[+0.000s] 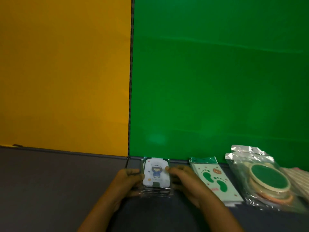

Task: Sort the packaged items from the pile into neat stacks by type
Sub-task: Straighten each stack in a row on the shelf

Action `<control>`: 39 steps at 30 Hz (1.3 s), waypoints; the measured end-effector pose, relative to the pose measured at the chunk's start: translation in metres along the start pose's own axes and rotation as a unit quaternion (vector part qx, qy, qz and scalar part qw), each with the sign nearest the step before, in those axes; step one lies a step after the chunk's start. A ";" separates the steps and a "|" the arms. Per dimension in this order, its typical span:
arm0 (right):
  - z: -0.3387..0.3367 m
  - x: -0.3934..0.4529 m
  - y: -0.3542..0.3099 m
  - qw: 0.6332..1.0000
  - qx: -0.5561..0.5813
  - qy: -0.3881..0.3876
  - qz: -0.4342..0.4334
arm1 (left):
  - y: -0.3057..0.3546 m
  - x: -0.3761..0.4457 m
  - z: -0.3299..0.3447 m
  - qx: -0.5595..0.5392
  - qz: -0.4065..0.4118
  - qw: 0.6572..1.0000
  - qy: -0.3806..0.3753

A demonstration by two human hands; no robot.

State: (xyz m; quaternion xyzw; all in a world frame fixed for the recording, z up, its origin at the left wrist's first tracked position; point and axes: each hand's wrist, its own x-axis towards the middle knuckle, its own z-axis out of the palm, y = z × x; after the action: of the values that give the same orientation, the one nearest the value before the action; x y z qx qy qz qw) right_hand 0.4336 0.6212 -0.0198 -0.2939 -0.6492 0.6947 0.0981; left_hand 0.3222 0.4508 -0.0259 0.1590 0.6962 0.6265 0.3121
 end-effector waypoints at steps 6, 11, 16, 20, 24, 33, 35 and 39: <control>0.002 0.008 -0.006 0.999 -0.012 -0.005 0.042 | 0.007 0.006 -0.015 0.008 -0.028 0.998 -0.056; 0.024 0.003 -0.009 0.998 -0.062 -0.002 0.025 | 0.007 0.011 -0.022 0.035 -0.041 0.994 -0.097; 0.044 -0.013 -0.032 0.965 -0.213 0.050 -0.144 | 0.011 0.009 -0.025 -0.033 -0.027 0.993 -0.110; 0.049 -0.018 -0.039 0.887 -0.330 0.068 -0.316 | 0.005 0.038 -0.012 -0.141 -0.019 0.990 -0.023; 0.035 -0.013 -0.020 0.901 -0.269 0.067 -0.334 | 0.011 0.035 -0.003 -0.011 0.121 0.993 0.012; 0.027 0.019 0.033 0.952 -0.179 0.082 -0.234 | -0.006 0.042 0.029 0.266 0.171 0.948 0.025; 0.027 0.024 0.038 0.949 -0.186 0.091 -0.240 | -0.007 0.042 0.031 0.273 0.165 0.947 0.028; 0.029 0.025 0.040 0.931 -0.199 0.138 -0.273 | -0.009 0.045 0.035 0.264 0.166 0.948 0.059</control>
State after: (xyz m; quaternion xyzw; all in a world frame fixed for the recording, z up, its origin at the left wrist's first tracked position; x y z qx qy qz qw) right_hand 0.4079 0.6045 -0.0660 -0.2118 -0.8096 0.4498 0.3120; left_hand 0.3119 0.5038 -0.0460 0.3117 0.8176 0.4720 0.1083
